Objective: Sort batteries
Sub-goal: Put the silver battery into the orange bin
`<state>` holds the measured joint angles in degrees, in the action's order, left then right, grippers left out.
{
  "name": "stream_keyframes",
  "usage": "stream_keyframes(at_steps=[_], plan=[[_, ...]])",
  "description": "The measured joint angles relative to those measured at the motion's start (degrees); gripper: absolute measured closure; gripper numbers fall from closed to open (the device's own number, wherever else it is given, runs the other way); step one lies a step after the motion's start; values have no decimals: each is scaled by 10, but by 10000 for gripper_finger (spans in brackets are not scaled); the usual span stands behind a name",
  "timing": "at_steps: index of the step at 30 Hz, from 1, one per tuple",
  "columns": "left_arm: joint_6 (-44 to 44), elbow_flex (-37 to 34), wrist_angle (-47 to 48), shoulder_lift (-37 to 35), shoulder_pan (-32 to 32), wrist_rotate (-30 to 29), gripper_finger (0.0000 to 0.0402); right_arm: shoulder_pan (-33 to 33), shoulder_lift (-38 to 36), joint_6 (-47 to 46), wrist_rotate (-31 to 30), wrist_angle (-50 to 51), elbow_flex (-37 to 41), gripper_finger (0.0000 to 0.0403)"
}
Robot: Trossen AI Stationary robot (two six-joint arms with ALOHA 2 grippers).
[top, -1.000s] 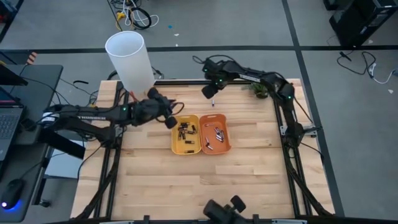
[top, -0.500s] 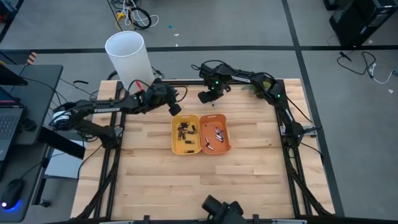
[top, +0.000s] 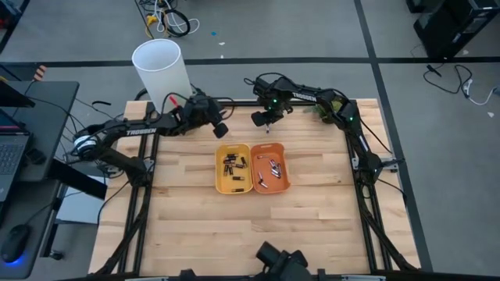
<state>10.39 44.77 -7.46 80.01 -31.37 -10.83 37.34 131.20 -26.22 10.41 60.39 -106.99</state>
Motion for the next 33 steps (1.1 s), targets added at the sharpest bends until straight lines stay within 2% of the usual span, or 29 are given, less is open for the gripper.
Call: stream_keyframes(at_steps=[16, 20, 24, 33], plan=[[12, 0, -17, 0, -38, 1, 319, -32, 4, 51, -12, -19, 0, 289], [13, 0, -47, 0, -46, 0, 319, -24, 20, 44, -4, -6, -3, 290], [29, 0, -59, 0, -56, 2, 319, -15, 35, 43, 37, 3, -7, 291], [48, 0, -50, -1, -84, 11, 319, -13, 27, 55, 27, 6, -5, 295]])
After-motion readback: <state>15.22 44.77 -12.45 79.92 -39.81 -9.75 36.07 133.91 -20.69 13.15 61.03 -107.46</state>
